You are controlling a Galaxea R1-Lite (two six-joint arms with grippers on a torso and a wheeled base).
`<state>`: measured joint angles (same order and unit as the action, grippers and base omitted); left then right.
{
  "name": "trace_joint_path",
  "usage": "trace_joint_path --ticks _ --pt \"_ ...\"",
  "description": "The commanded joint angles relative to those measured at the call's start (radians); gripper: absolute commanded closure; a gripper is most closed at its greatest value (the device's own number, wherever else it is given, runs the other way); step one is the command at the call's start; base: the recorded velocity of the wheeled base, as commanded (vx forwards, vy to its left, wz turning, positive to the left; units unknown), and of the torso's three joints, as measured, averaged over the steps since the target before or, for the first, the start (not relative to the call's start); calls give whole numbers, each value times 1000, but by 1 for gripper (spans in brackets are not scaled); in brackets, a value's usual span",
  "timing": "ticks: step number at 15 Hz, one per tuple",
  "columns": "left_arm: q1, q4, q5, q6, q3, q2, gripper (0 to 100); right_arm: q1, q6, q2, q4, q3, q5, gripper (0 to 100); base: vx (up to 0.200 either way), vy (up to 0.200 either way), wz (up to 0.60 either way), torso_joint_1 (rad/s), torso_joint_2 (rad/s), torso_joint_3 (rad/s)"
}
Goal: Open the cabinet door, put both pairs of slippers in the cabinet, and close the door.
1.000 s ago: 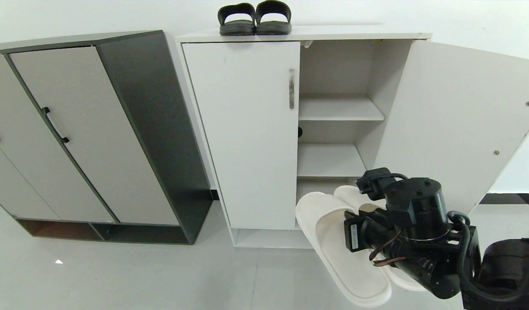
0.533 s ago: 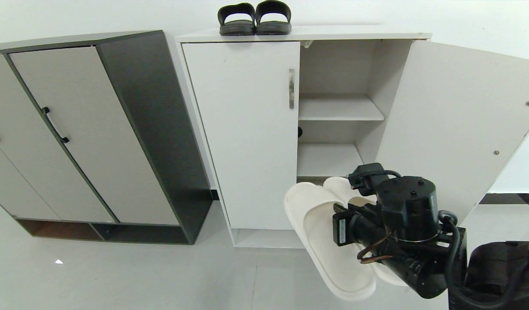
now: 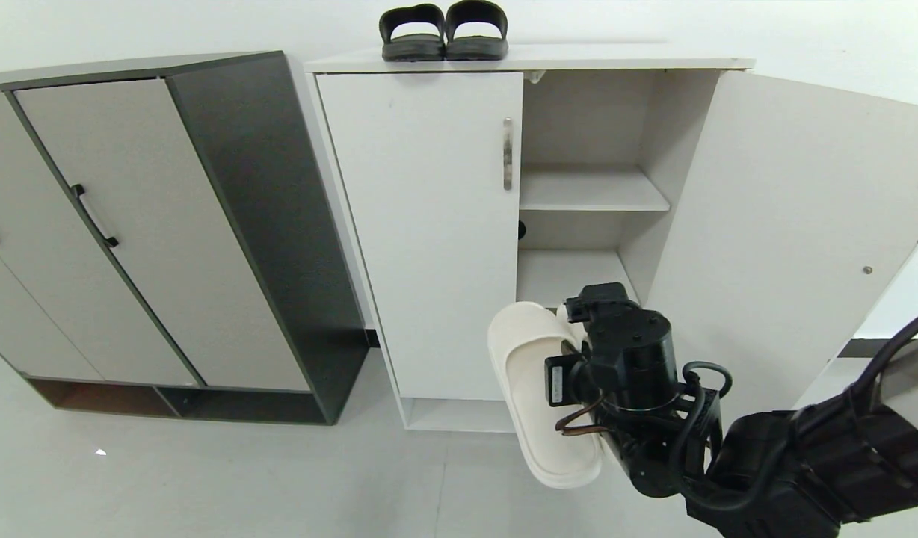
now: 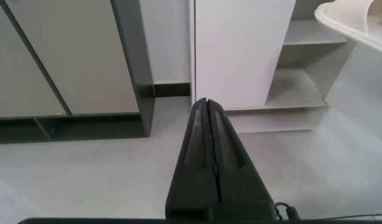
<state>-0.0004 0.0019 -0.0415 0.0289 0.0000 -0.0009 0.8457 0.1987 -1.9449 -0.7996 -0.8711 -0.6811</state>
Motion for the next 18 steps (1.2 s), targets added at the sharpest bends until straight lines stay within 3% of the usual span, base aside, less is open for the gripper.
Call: trace_joint_path --ticks 1,5,11,18 --pt "0 0 0 0 0 2 100 1 1 -19 0 -2 0 100 0 -200 0 2 2 2" --pt "0 0 0 -1 0 2 100 1 5 -22 -3 4 0 100 0 -200 0 5 -2 2" --pt "0 0 0 0 0 2 100 1 36 -68 -6 1 0 100 0 0 0 0 0 0" --pt "0 0 -1 -1 0 2 100 -2 44 -204 -122 -19 -2 100 0 0 0 0 0 0"
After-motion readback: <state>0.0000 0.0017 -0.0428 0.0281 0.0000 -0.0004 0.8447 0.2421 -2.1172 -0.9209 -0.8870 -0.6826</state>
